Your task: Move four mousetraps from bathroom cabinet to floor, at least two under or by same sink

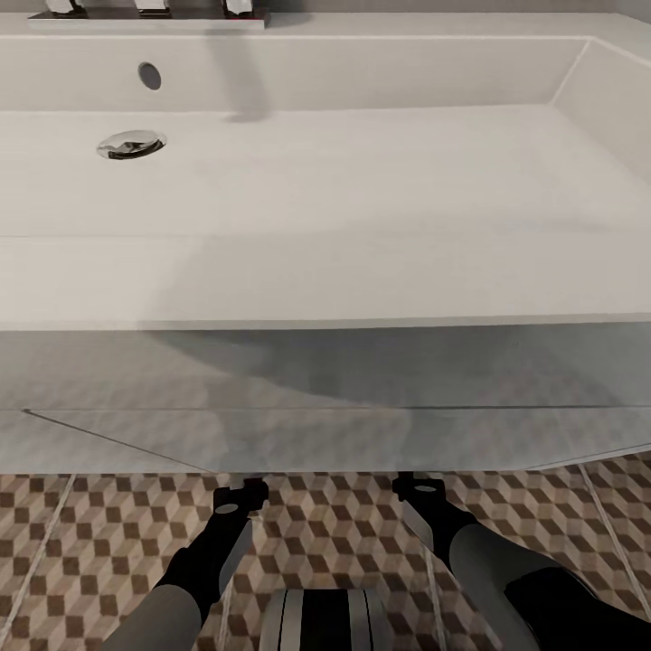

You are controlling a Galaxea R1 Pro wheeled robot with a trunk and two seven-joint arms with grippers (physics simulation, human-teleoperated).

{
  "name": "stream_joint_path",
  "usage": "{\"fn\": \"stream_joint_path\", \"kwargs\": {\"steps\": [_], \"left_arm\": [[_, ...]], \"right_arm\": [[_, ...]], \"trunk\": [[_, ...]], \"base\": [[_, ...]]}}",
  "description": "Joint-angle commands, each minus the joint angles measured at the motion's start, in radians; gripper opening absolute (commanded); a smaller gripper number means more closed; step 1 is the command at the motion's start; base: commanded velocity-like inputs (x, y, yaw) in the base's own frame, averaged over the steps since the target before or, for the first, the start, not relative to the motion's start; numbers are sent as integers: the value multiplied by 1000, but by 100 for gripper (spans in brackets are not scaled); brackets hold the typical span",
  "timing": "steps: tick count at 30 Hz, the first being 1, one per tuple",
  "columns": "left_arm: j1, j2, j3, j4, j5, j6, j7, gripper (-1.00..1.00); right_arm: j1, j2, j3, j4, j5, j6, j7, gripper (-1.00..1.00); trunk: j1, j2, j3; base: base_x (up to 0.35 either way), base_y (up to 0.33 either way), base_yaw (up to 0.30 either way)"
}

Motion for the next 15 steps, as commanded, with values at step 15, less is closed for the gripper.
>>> {"fn": "stream_joint_path", "kwargs": {"steps": [15], "left_arm": [[0,0,-3,-3,0,6,7,-100]], "right_arm": [[0,1,9,-2,-10,6,-5,-100]], "trunk": [[0,0,-1]], "base": [[0,0,0]]}}
